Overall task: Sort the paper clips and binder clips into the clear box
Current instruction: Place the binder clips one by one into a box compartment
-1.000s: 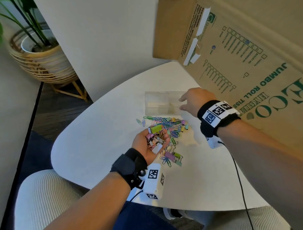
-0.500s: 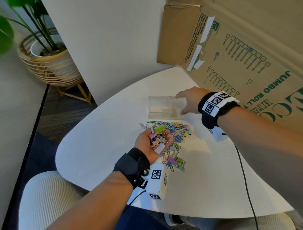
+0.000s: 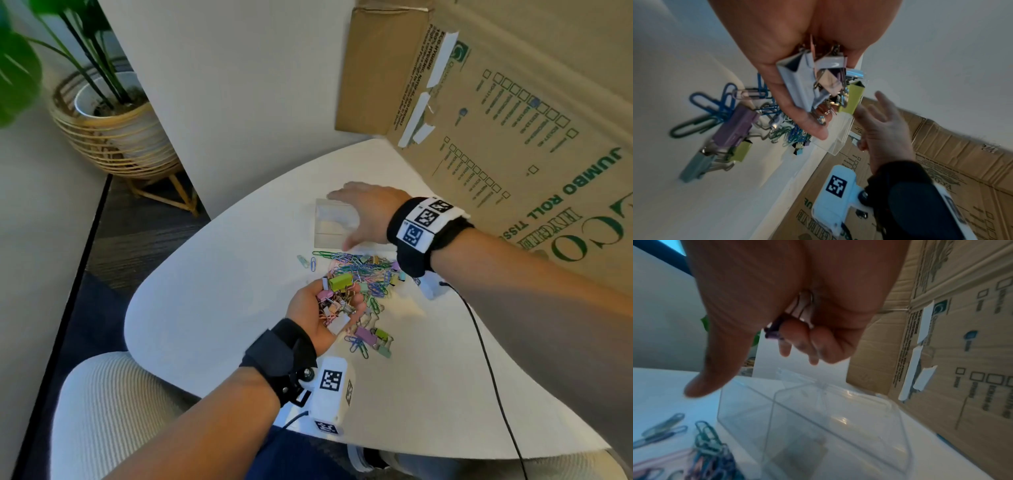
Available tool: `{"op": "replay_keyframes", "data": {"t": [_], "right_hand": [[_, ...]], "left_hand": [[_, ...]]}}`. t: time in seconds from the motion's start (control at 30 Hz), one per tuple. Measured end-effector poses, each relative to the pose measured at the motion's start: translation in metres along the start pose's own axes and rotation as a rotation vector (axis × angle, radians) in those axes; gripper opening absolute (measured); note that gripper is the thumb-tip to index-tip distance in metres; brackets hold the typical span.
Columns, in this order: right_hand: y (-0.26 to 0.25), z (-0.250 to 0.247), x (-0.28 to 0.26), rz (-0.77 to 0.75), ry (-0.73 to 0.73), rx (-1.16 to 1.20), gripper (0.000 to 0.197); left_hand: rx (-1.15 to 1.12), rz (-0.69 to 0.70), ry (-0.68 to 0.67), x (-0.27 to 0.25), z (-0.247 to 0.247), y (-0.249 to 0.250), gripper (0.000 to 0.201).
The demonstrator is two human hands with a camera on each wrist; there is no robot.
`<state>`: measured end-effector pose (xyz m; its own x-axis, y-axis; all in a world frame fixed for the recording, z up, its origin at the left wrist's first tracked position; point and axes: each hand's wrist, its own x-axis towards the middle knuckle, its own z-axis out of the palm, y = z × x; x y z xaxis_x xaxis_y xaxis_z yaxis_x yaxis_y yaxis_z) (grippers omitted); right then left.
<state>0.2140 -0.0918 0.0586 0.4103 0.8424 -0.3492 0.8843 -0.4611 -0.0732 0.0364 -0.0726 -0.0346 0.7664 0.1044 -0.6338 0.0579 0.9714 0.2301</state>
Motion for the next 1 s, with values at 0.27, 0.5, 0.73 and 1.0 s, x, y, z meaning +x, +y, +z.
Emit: {"op": "replay_keyframes", "data": {"t": [0.27,0.5,0.73,1.0], "right_hand": [[-0.001,0.004,0.01,0.049,-0.017,-0.025,0.053],[-0.001,0.022,-0.003,0.02,-0.042,0.066,0.024],[0.018,0.022,-0.02,0.198,0.418,0.639,0.008],[0.035,0.029,-0.031,0.309,0.264,0.766,0.021]], "left_hand": [[-0.028,-0.007,0.002,-0.006,-0.002,0.004,0.036],[-0.017,-0.002,0.013,-0.003,-0.006,-0.003,0.028],[0.0,0.04,-0.002,-0.004,-0.007,0.0,0.031],[0.028,0.036,-0.008,-0.004,0.001,-0.002,0.043]]}}
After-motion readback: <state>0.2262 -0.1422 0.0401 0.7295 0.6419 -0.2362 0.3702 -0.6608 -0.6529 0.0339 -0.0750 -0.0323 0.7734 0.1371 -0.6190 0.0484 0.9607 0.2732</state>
